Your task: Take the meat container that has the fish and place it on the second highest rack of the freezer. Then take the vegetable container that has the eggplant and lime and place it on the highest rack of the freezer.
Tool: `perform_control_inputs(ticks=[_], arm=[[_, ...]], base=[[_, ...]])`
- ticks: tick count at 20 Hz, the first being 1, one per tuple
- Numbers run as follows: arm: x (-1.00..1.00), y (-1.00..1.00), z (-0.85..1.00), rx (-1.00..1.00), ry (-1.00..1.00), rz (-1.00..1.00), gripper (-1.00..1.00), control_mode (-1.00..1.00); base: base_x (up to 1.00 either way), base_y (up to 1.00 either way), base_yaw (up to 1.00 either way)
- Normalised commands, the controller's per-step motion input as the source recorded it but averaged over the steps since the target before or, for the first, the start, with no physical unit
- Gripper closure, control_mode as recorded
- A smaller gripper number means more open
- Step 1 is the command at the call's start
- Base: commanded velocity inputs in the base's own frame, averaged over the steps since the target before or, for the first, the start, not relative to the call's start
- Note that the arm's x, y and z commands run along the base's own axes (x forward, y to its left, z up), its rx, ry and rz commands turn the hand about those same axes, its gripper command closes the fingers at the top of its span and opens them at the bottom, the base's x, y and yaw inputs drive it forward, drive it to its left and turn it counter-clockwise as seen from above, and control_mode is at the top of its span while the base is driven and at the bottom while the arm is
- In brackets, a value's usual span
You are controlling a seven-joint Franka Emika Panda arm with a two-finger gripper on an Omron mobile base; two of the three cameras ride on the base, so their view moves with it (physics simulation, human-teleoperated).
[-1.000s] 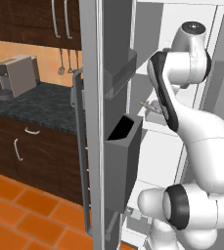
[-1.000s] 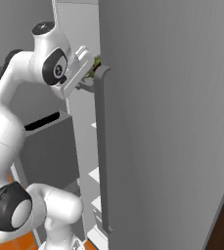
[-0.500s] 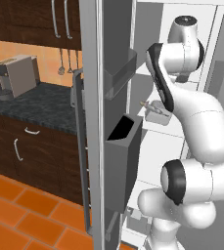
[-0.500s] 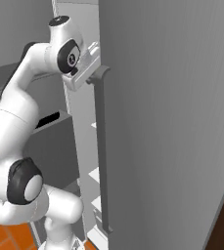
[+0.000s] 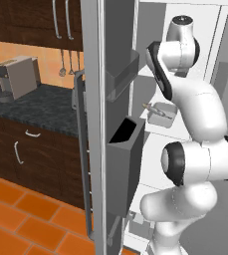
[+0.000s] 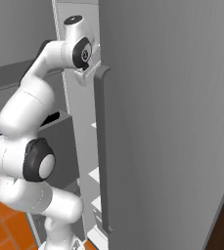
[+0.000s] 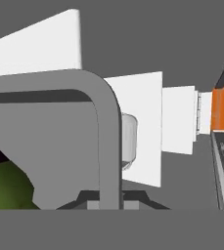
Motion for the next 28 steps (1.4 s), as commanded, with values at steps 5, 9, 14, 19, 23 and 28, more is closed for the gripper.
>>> perform_control_inputs(ticks=[5, 9, 14, 19, 23, 28], arm=[[0.56, -0.29, 0.00, 0.00, 0.00, 0.00, 1.00, -1.00], [0.72, -0.36, -0.06, 0.00, 0.00, 0.00, 1.00, -1.00], [0.54, -0.30, -0.12, 0.00, 0.00, 0.00, 1.00, -1.00], [0.06, -0.01, -0.07, 0.00, 0.00, 0.00, 1.00, -1.00], [0.00, 0.00, 0.00, 0.00, -0.02, 0.00, -1.00, -1.00], [-0.01, 0.03, 0.00, -0.01, -0.06, 0.00, -1.00, -1.00]], base=[[0.00, 0.00, 0.00], [0.00, 0.00, 0.00], [0.00, 0.00, 0.00], [0.00, 0.00, 0.00], [0.00, 0.00, 0.00], [0.00, 0.00, 0.00]])
